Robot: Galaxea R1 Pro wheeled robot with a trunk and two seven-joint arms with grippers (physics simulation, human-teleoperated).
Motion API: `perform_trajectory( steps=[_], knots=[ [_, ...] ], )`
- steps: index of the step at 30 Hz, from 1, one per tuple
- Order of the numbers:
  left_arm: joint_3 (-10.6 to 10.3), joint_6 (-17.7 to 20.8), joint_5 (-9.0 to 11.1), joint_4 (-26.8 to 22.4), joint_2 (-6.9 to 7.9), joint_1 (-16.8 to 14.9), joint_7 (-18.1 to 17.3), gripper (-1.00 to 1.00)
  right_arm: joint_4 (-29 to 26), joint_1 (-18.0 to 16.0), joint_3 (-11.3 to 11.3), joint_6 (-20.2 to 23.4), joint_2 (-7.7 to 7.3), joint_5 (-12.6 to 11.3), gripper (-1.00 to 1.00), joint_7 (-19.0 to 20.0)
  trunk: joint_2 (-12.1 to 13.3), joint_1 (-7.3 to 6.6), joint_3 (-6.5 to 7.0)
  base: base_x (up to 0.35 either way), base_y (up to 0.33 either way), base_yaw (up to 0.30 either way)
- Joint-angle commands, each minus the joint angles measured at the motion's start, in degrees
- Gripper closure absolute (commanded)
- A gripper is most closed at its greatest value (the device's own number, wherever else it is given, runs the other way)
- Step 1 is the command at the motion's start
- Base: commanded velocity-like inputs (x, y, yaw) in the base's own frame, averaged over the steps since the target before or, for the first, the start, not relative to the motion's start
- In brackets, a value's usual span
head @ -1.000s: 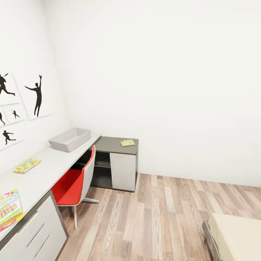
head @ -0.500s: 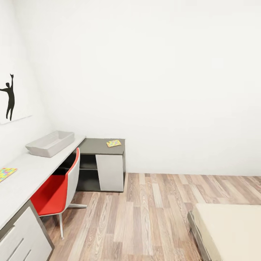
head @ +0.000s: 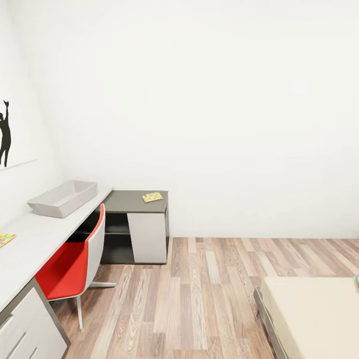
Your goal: Put all the toys in the child's room - the three board games (two on the bed and one on the table), the two jigsaw puzzles on the table, and the tennis ball on the table - inside the toy box on the table in the child's room.
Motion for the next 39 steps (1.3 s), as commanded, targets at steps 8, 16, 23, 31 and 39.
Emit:
perform_trajectory(
  steps=[8, 16, 23, 31, 39],
  knots=[
    [0.00, -0.36, -0.08, 0.04, -0.04, -0.01, 0.16, -1.00, 0.04, -0.01, 0.01, -0.69, -0.02, -0.15, -1.00, -0.01, -0.04, 0.02, -0.02, 0.000, 0.000, -0.001],
    [0.06, -0.29, -0.08, 0.04, -0.04, -0.01, 0.12, -1.00, 0.04, -0.01, -0.06, -0.64, 0.03, -0.18, -1.00, 0.00, -0.04, 0.02, -0.02, 0.032, 0.000, 0.000],
    [0.11, -0.27, -0.08, 0.00, -0.07, -0.01, 0.11, -1.00, 0.04, -0.01, -0.06, -0.64, -0.03, -0.19, -1.00, -0.05, -0.04, 0.02, -0.02, 0.228, 0.000, 0.000],
    [0.03, -0.39, -0.08, -1.76, -0.05, -0.01, 0.09, -1.00, 0.04, -0.01, -0.16, -0.67, 0.04, -0.19, -1.00, -0.03, -0.04, 0.02, -0.02, 0.045, 0.000, 0.000],
    [0.04, -0.12, -0.05, -5.61, 0.03, -0.01, -0.52, -1.00, 0.02, -0.01, -0.67, -0.72, 0.01, -0.19, -1.00, 0.23, -0.04, 0.02, -0.02, 0.004, 0.000, 0.000]
  ],
)
